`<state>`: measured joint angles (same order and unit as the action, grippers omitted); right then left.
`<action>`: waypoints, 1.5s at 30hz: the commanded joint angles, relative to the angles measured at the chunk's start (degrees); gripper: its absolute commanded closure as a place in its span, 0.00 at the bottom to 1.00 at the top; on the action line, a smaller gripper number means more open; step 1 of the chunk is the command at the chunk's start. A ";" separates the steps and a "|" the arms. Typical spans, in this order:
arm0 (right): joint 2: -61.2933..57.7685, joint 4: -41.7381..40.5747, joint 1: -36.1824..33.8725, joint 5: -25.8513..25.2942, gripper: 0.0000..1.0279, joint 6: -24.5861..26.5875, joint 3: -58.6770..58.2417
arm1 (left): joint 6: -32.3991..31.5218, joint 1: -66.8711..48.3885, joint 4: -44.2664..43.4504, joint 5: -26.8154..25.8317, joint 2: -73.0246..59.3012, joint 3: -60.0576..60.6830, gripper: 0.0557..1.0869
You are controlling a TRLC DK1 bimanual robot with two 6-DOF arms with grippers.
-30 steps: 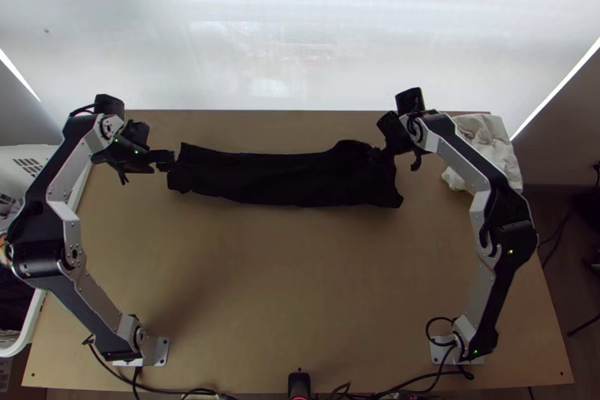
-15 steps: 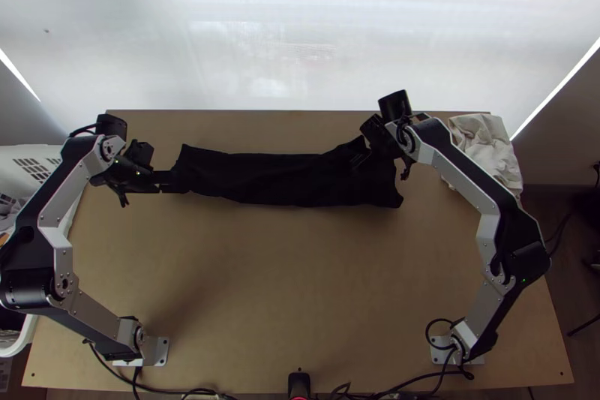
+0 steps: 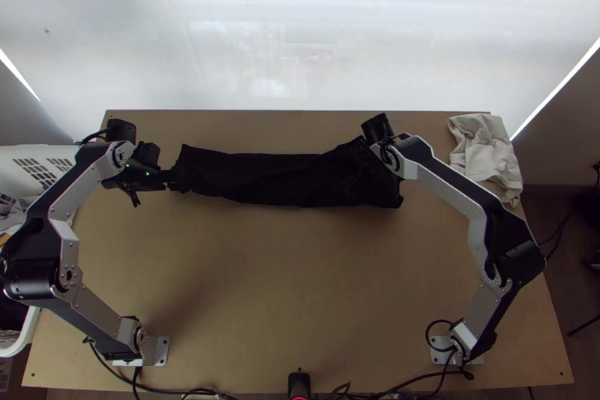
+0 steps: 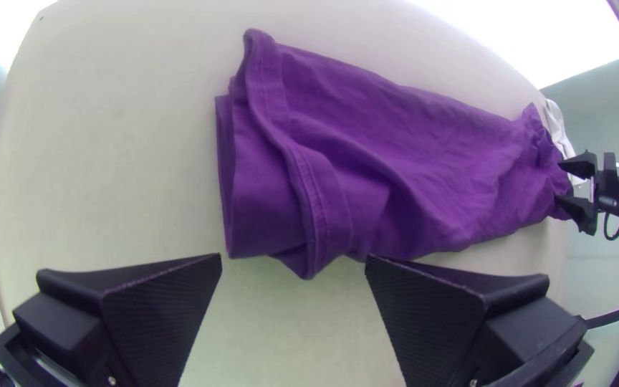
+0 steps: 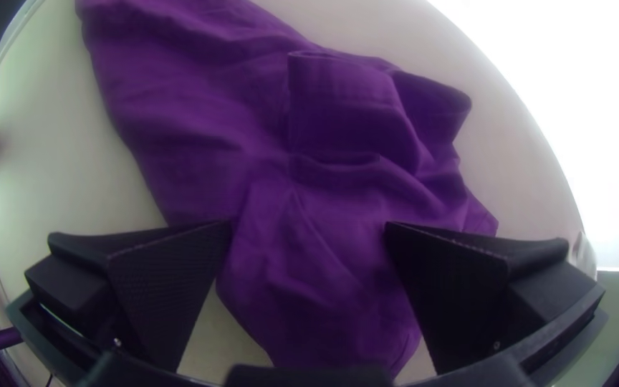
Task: Fold the t-shirt
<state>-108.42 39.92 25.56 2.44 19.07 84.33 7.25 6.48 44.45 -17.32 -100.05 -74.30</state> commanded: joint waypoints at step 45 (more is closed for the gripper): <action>-1.97 -0.28 -3.85 -0.06 0.04 -0.17 -3.74 | 12.18 7.23 9.43 -0.34 -7.35 -5.06 0.18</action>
<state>-114.32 37.80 21.58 2.46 19.07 82.28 21.02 13.61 51.07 -16.91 -106.67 -77.76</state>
